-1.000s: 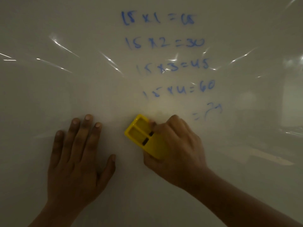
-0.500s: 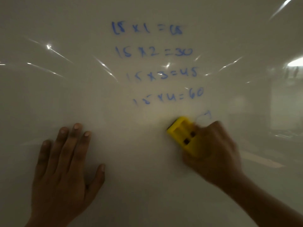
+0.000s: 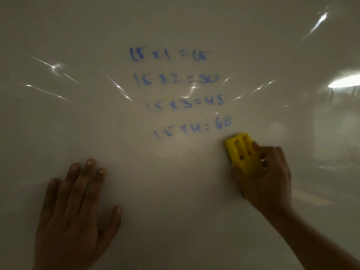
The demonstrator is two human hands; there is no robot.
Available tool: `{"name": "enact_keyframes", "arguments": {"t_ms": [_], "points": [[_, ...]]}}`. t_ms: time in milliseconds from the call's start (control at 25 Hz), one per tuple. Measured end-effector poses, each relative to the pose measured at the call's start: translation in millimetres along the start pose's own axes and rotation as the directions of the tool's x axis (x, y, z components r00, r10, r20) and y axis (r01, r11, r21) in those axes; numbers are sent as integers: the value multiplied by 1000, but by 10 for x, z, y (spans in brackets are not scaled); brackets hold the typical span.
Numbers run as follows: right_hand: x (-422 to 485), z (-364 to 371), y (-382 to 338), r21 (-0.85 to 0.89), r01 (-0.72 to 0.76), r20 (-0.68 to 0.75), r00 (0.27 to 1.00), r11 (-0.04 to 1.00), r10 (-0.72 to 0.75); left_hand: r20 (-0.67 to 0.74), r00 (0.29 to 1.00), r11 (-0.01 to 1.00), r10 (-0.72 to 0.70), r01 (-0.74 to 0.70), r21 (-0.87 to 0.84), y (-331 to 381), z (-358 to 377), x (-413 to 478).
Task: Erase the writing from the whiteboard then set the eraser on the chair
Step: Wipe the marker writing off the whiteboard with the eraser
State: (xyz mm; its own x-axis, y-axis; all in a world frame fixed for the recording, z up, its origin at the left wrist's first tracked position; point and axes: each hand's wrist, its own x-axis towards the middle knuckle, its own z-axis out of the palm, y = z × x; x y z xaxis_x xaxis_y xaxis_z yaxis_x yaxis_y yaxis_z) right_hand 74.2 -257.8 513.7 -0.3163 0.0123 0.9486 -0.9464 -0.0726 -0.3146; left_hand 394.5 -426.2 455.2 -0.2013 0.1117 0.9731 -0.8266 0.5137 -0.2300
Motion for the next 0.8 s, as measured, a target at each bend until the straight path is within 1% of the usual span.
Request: {"name": "enact_keyframes", "arguments": {"t_ms": [40,80,120,200,240,320,360,400,440,520,560,600,640,680,720,760,800], "points": [[154,9,-34,24,-93,-62,994,995,94,-6,1000,1000,4,-4,-1,-12,-15,14],[268,34,-96,24,-125,-103,987,992,127,-25,1000,1000,4,-4,1,-31,-33,48],[341,82,-195,2,-106,-112,988,994,106,-51,999,1000,3,-3,6,-59,-59,119],[352,191,-485,-18,9,-74,997,1000,-10,-83,996,1000,14,-14,2,-163,-98,376],[284,246,-617,-11,89,-28,996,996,-90,-89,996,1000,21,-22,-5,-243,-106,535],[82,306,-754,-9,232,92,969,973,-230,-102,995,999,22,-25,-25,-407,-107,816],[13,297,-750,-30,273,133,954,961,-267,-103,995,999,16,-20,-38,-475,-96,903],[4,263,-686,-59,280,133,953,958,-271,-98,995,999,8,-13,-49,-518,-82,950],[37,221,-611,-84,235,100,969,968,-227,-92,996,998,5,-10,-55,-546,-69,958],[211,163,-499,-63,14,-32,999,998,-16,-84,996,999,9,-12,-45,-560,-44,932],[278,180,-531,-37,-69,-92,994,997,66,-81,997,999,9,-12,-39,-558,-38,914],[290,243,-637,-13,-101,-127,987,995,99,-83,996,999,11,-14,-34,-551,-35,906],[244,330,-815,9,-78,-129,989,997,78,-87,996,999,13,-16,-34,-548,-34,905],[139,430,-1001,25,0,-95,995,1000,3,-87,996,999,15,-19,-35,-550,-33,907],[-10,525,-1164,35,115,-33,993,993,-114,-85,996,999,17,-20,-37,-559,-33,904],[-160,573,-1272,43,227,42,973,973,-229,-81,997,999,19,-22,-37,-562,-35,904],[-247,576,-1298,36,309,106,945,950,-311,-77,997,999,21,-24,-37,-563,-33,905]]}}
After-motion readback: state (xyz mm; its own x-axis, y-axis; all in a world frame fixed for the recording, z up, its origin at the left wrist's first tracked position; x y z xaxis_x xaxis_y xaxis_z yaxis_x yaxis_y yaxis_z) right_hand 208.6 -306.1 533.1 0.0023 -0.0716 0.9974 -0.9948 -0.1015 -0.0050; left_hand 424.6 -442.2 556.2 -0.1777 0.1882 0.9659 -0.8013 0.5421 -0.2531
